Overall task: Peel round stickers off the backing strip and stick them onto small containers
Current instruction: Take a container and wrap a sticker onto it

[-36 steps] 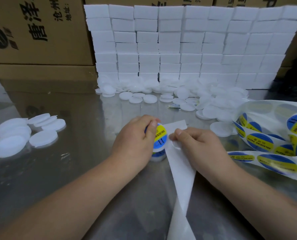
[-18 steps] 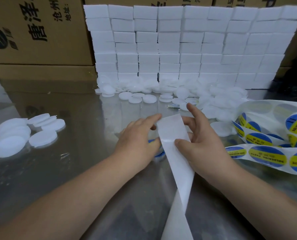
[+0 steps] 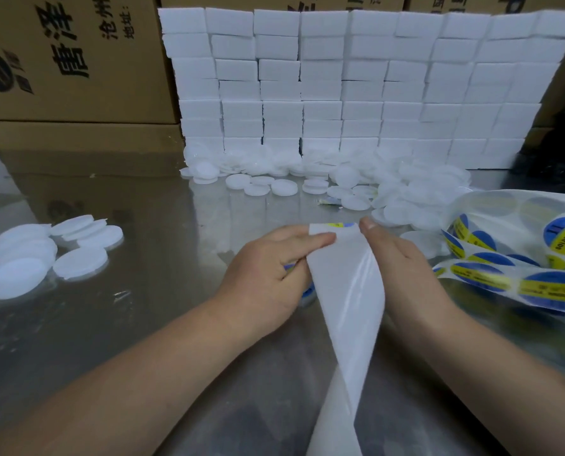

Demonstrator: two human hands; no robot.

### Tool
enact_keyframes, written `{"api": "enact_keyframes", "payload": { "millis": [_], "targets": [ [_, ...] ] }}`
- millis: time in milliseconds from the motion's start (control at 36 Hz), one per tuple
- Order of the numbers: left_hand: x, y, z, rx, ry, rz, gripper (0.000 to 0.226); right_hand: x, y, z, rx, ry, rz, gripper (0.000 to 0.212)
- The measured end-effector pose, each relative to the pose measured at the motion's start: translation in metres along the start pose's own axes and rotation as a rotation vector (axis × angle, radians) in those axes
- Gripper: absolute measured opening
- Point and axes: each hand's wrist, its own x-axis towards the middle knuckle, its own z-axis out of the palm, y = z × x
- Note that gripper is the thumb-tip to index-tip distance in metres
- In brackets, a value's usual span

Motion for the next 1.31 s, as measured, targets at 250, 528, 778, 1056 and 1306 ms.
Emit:
{"api": "enact_keyframes", "payload": {
  "millis": [250, 528, 778, 1056, 1306],
  "targets": [
    [-0.001, 0.003, -0.001, 0.019, -0.161, -0.054, 0.039, 0.01, -0.005, -0.007, 0.318, 0.009, 0.057, 0.028],
    [-0.005, 0.013, -0.004, -0.071, -0.231, -0.055, 0.039, 0.01, -0.001, -0.007, 0.276, -0.105, 0.209, 0.03],
    [-0.002, 0.009, -0.002, -0.015, -0.276, -0.088, 0.044, 0.01, 0.003, -0.006, 0.245, 0.002, 0.143, 0.022],
    [-0.001, 0.003, -0.001, 0.003, -0.062, -0.17, 0.022, 0.016, 0.017, 0.0, 0.133, 0.067, 0.088, 0.038],
    [0.047, -0.029, 0.002, 0.041, 0.203, -0.411, 0.016, 0.013, 0.018, 0.0, 0.099, -0.022, 0.037, 0.045]
  ]
}}
